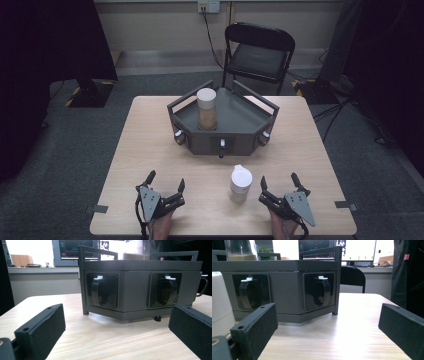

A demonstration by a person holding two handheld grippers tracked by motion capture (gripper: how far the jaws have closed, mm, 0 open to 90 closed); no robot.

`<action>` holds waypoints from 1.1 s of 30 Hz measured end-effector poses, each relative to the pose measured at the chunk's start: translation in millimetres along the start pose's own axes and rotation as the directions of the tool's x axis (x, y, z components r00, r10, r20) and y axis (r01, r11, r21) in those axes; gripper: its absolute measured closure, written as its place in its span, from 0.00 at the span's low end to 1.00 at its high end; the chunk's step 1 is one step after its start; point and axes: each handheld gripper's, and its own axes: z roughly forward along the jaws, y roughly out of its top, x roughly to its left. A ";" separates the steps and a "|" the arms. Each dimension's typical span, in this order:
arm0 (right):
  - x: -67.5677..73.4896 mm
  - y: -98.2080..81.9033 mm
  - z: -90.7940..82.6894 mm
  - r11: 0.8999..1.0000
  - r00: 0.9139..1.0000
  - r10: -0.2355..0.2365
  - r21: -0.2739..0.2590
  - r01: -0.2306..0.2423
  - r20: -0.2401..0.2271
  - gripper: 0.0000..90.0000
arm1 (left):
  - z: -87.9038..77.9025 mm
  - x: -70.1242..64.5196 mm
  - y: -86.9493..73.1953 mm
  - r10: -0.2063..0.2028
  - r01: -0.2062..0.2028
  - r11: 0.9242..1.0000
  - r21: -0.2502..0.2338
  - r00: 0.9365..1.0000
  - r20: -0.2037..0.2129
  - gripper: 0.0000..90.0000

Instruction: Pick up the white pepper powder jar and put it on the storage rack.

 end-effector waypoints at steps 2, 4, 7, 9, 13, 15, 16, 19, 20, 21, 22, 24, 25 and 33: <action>-0.6 -0.3 -0.2 1.000 1.000 -0.002 -0.002 0.002 -0.004 0.01 | 0.1 -1.1 0.0 0.000 0.000 1.000 0.000 1.000 -0.007 0.00; -1.4 -0.1 -0.1 1.000 1.000 0.000 -0.001 0.000 -0.007 0.01 | 0.2 -2.3 0.1 0.000 0.000 1.000 0.000 1.000 -0.013 0.00; -2.2 -0.7 -0.4 1.000 1.000 0.000 -0.004 -0.001 -0.011 0.01 | 0.2 -2.3 0.1 0.000 0.000 1.000 0.001 1.000 -0.013 0.00; -3.0 0.0 -0.1 1.000 1.000 0.006 -0.001 -0.006 -0.013 0.00 | 0.2 -2.2 0.2 0.000 0.000 1.000 0.001 1.000 -0.013 0.00; -5.6 0.6 -0.3 1.000 0.999 0.031 0.000 -0.031 -0.014 0.01 | 0.3 -2.8 0.2 0.000 0.000 1.000 0.001 1.000 -0.016 0.01; -6.0 1.2 -0.3 1.000 0.999 0.032 0.001 -0.032 -0.013 0.01 | 0.2 -2.7 0.1 0.000 0.000 1.000 0.001 1.000 -0.016 0.01; -6.0 1.8 -0.3 1.000 0.999 0.030 0.002 -0.030 -0.014 0.01 | 0.2 -2.7 0.1 0.000 0.000 1.000 0.000 1.000 -0.016 0.01; -5.1 4.1 -0.2 1.000 1.000 0.025 0.002 -0.025 -0.014 0.01 | 0.3 -2.7 0.1 0.000 0.000 1.000 0.000 1.000 -0.016 0.00; -5.4 5.5 -0.3 1.000 0.999 0.031 0.002 -0.031 -0.018 0.01 | 0.2 -2.6 0.1 0.000 0.000 1.000 0.000 1.000 -0.016 0.01; -5.6 6.5 -0.5 0.999 0.999 0.032 -0.002 -0.032 -0.021 0.01 | 0.3 -2.6 0.1 0.000 0.000 1.000 0.000 1.000 -0.015 0.00; -5.2 8.1 -0.8 1.000 0.999 0.030 -0.004 -0.030 -0.022 0.01 | 0.3 -2.6 0.1 0.000 0.000 1.000 0.000 1.000 -0.016 0.01; -4.7 11.9 -2.1 0.999 0.999 0.028 -0.015 -0.028 -0.027 0.01 | 0.3 -2.6 0.1 0.000 0.000 1.000 0.000 1.000 -0.016 0.01; -3.6 13.4 -3.0 0.999 0.999 0.025 -0.025 -0.026 -0.026 0.01 | 0.3 -2.6 0.1 0.000 0.000 1.000 0.000 1.000 -0.016 0.01; -3.2 20.3 -3.1 0.999 0.999 0.027 -0.040 -0.029 -0.046 0.01 | 0.3 -2.6 0.1 0.000 0.000 1.000 0.000 1.000 -0.015 0.00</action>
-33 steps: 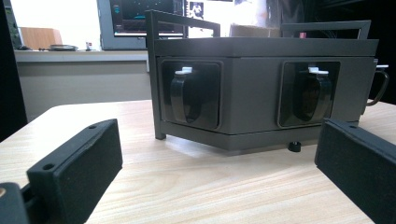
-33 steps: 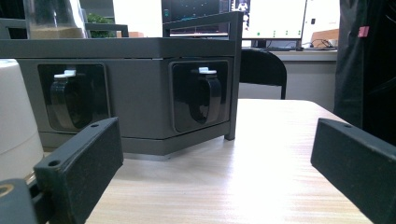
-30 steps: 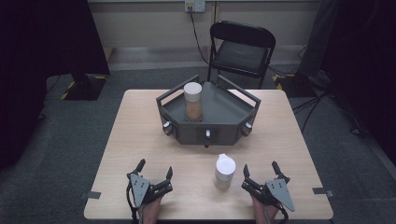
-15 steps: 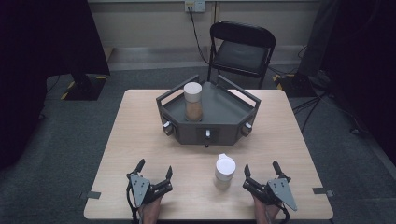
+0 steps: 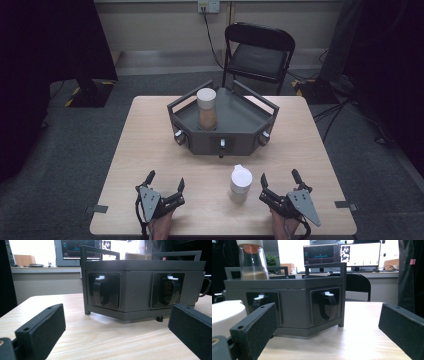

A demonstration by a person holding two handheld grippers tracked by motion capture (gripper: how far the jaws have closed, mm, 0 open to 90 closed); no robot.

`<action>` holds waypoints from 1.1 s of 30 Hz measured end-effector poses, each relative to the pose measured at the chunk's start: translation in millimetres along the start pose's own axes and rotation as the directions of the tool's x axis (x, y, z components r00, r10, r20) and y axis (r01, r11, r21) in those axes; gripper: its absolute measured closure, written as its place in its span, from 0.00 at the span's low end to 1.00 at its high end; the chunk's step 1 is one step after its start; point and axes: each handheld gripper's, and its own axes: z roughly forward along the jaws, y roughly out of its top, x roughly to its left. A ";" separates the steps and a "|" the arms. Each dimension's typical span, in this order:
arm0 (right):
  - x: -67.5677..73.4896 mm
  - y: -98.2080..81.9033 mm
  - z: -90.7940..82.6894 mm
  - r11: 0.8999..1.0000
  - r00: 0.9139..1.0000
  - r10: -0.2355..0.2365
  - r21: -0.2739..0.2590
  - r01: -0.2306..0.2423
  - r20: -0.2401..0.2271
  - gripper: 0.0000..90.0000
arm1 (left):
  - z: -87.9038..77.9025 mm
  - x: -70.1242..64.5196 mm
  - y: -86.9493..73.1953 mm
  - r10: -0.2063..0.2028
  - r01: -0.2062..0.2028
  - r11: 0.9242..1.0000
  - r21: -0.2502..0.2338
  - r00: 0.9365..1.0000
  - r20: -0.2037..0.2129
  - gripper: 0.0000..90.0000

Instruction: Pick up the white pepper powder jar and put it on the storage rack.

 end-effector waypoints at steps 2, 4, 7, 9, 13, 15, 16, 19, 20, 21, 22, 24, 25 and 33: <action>0.7 2.1 -0.5 1.000 1.000 -0.001 -0.009 0.001 -0.008 0.01 | 0.0 0.0 0.0 0.000 0.000 1.000 0.000 1.000 0.000 0.00; 2.2 5.0 -1.0 1.000 1.000 -0.002 -0.016 0.002 -0.011 0.01 | 0.0 0.0 0.0 0.000 0.000 1.000 0.000 1.000 0.000 0.00; 4.3 9.3 -2.7 0.999 1.000 0.002 -0.033 -0.003 -0.019 0.01 | 0.0 0.0 0.0 0.000 0.000 1.000 0.000 1.000 0.000 0.00; 4.9 12.3 -3.7 0.999 1.000 0.004 -0.044 -0.005 -0.028 0.01 | 0.0 0.0 0.0 0.000 0.000 1.000 0.000 1.000 0.000 0.00; 6.2 19.5 -4.1 0.999 0.999 -0.005 -0.046 0.003 -0.049 0.01 | 0.0 0.0 0.0 0.000 0.000 1.000 0.000 1.000 0.000 0.00; 6.8 21.5 -4.1 0.999 0.998 0.000 -0.049 -0.004 -0.064 0.01 | 0.0 0.0 0.0 0.000 0.000 1.000 0.000 1.000 0.000 0.00; 7.7 22.4 -4.1 0.999 0.998 -0.001 -0.051 -0.003 -0.069 0.01 | 0.0 0.0 0.0 0.000 0.000 1.000 0.000 1.000 0.000 0.00; 10.6 25.4 -2.7 0.999 0.996 -0.005 -0.051 0.001 -0.086 0.01 | 0.0 0.0 0.0 0.000 0.000 1.000 0.000 1.000 0.000 0.01; 11.7 26.9 -1.8 0.999 0.996 -0.009 -0.050 0.004 -0.091 0.01 | 0.0 0.0 0.0 0.000 0.000 1.000 0.000 1.000 0.000 0.01; 12.8 29.1 -0.9 0.999 0.995 -0.007 -0.045 0.002 -0.097 0.01 | 0.0 0.0 0.0 0.000 0.000 1.000 0.000 1.000 0.000 0.01; 13.8 31.2 0.1 0.999 0.994 -0.005 -0.046 0.000 -0.108 0.01 | 0.0 0.0 0.0 0.000 0.000 1.000 0.000 1.000 0.000 0.01; 16.7 33.3 1.3 0.999 0.993 -0.012 -0.051 0.006 -0.116 0.01 | 0.0 0.0 0.0 0.000 0.000 1.000 0.000 1.000 0.000 0.01; 18.8 34.6 1.9 0.999 0.993 -0.014 -0.052 0.008 -0.119 0.01 | 0.0 0.0 0.0 0.000 0.000 1.000 0.000 1.000 0.000 0.01; 27.0 41.6 7.5 0.999 0.985 -0.015 -0.031 0.010 -0.172 0.03 | 0.0 0.0 0.0 0.000 0.000 1.000 0.000 1.000 0.000 0.01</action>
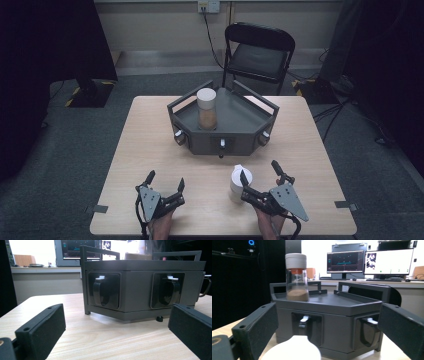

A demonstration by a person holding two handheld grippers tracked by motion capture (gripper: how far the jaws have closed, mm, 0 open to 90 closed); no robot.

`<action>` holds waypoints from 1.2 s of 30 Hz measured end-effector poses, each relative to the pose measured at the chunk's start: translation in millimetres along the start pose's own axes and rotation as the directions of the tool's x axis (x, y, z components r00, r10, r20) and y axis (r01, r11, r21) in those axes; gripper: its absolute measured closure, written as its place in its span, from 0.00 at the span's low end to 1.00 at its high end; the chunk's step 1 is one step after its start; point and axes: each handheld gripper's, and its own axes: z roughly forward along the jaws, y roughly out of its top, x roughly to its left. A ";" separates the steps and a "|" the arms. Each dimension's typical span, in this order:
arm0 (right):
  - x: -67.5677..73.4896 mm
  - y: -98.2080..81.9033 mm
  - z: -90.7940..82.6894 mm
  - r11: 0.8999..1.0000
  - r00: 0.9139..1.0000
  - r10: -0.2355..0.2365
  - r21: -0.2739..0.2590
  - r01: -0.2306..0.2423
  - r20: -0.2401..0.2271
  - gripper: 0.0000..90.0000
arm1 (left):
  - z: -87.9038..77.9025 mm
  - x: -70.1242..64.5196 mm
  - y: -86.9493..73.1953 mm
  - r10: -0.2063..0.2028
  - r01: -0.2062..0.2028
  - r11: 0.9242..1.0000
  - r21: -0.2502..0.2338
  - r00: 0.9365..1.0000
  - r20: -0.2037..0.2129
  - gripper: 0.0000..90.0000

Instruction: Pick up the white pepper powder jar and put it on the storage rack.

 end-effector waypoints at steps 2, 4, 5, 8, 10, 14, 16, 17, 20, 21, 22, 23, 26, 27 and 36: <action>1.4 0.2 0.9 1.000 1.000 0.005 0.005 -0.005 -0.008 0.03 | 0.0 0.0 0.0 0.000 0.000 1.000 0.000 1.000 0.000 0.01; 3.5 -0.9 1.3 1.000 1.000 0.013 0.005 -0.013 -0.015 0.03 | 0.0 0.0 0.0 0.000 0.000 1.000 0.000 1.000 0.000 0.01; 3.5 -0.9 1.3 1.000 1.000 0.013 0.005 -0.013 -0.015 0.03 | 0.0 0.0 0.0 0.000 0.000 1.000 0.000 1.000 0.000 0.01; 7.7 -1.6 1.6 1.000 1.000 0.001 0.017 -0.001 -0.028 0.04 | 0.0 0.0 0.0 0.000 0.000 1.000 0.000 1.000 0.000 0.01; 8.5 -2.0 1.7 1.000 1.000 0.001 0.019 -0.001 -0.029 0.04 | 0.0 0.0 0.0 0.000 0.000 1.000 0.000 1.000 0.000 0.01; 10.4 -4.2 2.8 0.999 0.999 0.001 0.044 0.001 -0.043 0.06 | 0.0 0.0 0.0 0.000 0.000 1.000 0.000 1.000 0.000 0.01; 11.1 -4.8 3.0 0.999 0.999 0.000 0.050 0.003 -0.046 0.07 | 0.0 0.0 0.0 0.000 0.000 1.000 0.000 1.000 0.000 0.01; 11.0 -6.1 3.7 0.998 0.998 -0.004 0.065 0.007 -0.056 0.09 | 0.0 0.0 0.0 0.000 0.000 1.000 0.000 1.000 0.000 0.01; 10.9 -8.5 4.0 0.996 0.998 -0.007 0.085 0.013 -0.070 0.12 | 0.0 0.0 0.0 0.000 0.000 1.000 0.000 1.000 0.000 0.01; 10.7 -9.3 4.1 0.996 0.997 -0.005 0.092 0.012 -0.073 0.13 | 0.0 0.0 0.0 0.000 0.000 1.000 0.000 1.000 0.000 0.01; 10.1 -9.9 4.2 0.995 0.997 -0.003 0.097 0.011 -0.078 0.14 | 0.0 0.0 0.0 0.000 0.000 1.000 0.000 1.000 0.000 0.01; 9.8 -11.0 4.4 0.995 0.997 -0.002 0.102 0.010 -0.081 0.15 | 0.0 -0.1 0.0 0.000 0.000 1.000 0.000 1.000 0.000 0.01; 8.4 -13.7 6.0 0.993 0.996 0.000 0.122 0.012 -0.094 0.17 | 0.0 -0.2 0.0 0.000 0.000 1.000 0.000 1.000 -0.001 0.01; 8.4 -14.1 6.5 0.992 0.995 0.000 0.127 0.013 -0.095 0.18 | 0.0 -0.3 0.0 0.000 0.000 1.000 0.000 1.000 -0.002 0.01; 6.0 -19.3 9.6 0.985 0.994 0.013 0.174 0.007 -0.112 0.22 | 0.0 -0.3 0.0 0.000 0.000 1.000 0.000 1.000 -0.002 0.01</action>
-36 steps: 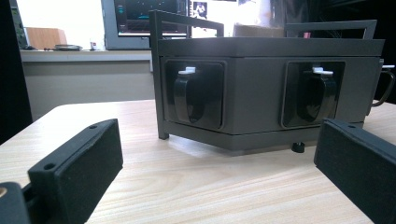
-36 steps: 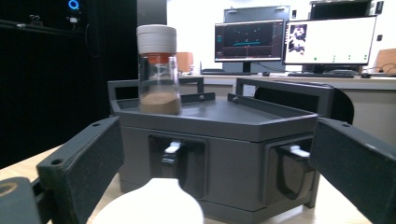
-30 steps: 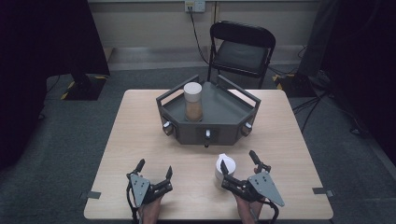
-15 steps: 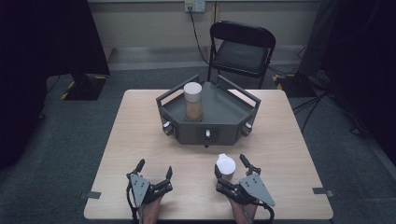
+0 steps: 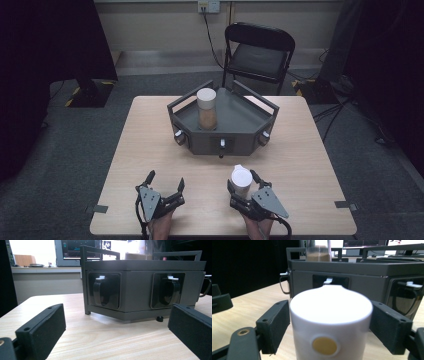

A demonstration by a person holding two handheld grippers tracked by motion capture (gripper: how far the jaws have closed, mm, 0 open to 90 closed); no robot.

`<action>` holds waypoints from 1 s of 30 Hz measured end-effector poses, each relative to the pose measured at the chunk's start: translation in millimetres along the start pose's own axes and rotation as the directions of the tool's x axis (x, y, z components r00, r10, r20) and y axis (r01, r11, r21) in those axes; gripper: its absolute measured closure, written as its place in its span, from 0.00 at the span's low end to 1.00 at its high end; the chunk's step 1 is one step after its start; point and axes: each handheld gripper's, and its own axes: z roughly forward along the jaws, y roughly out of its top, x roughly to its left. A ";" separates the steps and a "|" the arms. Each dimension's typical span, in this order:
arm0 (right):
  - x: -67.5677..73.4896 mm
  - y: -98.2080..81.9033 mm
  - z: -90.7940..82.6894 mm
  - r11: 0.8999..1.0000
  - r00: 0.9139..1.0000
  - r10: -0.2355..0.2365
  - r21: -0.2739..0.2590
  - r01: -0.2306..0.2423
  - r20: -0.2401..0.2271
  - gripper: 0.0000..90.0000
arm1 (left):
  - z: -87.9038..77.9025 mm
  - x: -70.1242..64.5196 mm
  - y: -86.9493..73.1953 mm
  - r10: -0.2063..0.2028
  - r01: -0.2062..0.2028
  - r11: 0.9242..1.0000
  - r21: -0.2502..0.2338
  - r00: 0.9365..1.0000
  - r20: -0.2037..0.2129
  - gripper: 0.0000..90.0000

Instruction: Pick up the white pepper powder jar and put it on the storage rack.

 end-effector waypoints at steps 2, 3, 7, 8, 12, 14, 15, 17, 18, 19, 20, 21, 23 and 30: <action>0.3 -0.5 0.2 1.000 1.000 -0.006 0.008 0.006 -0.001 0.23 | 0.0 0.0 0.0 0.000 0.000 1.000 0.000 1.000 0.000 0.01; -0.3 -0.9 0.3 1.000 1.000 -0.003 0.010 0.003 -0.003 0.24 | 0.0 0.0 0.0 0.000 0.000 1.000 0.000 1.000 0.000 0.01; -2.5 -1.2 0.8 1.000 1.000 0.001 0.020 -0.001 -0.008 0.27 | 0.0 0.0 0.0 0.000 0.000 1.000 0.000 1.000 0.000 0.01; -2.7 -1.6 1.1 1.000 1.000 0.001 0.021 -0.001 -0.008 0.28 | 0.0 0.0 0.0 0.000 0.000 1.000 0.000 1.000 0.000 0.01; -5.2 -1.8 3.1 1.000 1.000 0.006 0.030 -0.005 -0.018 0.32 | 0.0 0.0 0.0 0.000 0.000 1.000 0.000 1.000 0.000 0.01; -6.2 -1.1 3.0 0.999 1.000 0.004 0.033 -0.003 -0.019 0.33 | 0.0 0.0 0.0 0.000 0.000 1.000 0.000 1.000 0.000 0.01; -6.2 -1.0 2.9 0.999 1.000 0.003 0.033 -0.002 -0.020 0.33 | 0.0 0.0 0.0 0.000 0.000 1.000 0.000 1.000 0.000 0.01; -5.5 -0.9 2.8 0.999 1.000 0.001 0.033 0.000 -0.017 0.33 | 0.0 0.0 0.0 0.000 0.000 1.000 0.000 1.000 0.000 0.01; -5.4 -0.8 2.8 0.999 1.000 0.000 0.033 0.001 -0.017 0.33 | 0.0 0.0 0.0 0.000 0.000 1.000 0.000 1.000 0.000 0.01; -5.3 -0.8 2.7 0.999 1.000 -0.001 0.032 0.002 -0.016 0.33 | 0.0 0.0 0.0 0.000 0.000 1.000 0.000 1.000 0.000 0.01; -4.6 -1.1 2.7 1.000 1.000 0.000 0.031 0.000 -0.013 0.33 | 0.0 0.0 0.0 0.000 0.000 1.000 0.000 1.000 0.000 0.01; -3.7 -1.4 2.8 1.000 1.000 0.000 0.030 0.000 -0.009 0.33 | 0.0 0.0 0.0 0.000 0.000 1.000 0.000 1.000 0.000 0.01; -3.1 -1.0 2.8 1.000 1.000 -0.001 0.031 0.001 -0.007 0.33 | 0.0 0.0 0.0 0.000 0.000 1.000 0.000 1.000 0.000 0.01; -4.5 2.3 3.3 0.999 1.000 -0.003 0.042 0.004 -0.013 0.33 | 0.0 0.0 0.0 0.000 0.000 1.000 0.000 1.000 0.000 0.01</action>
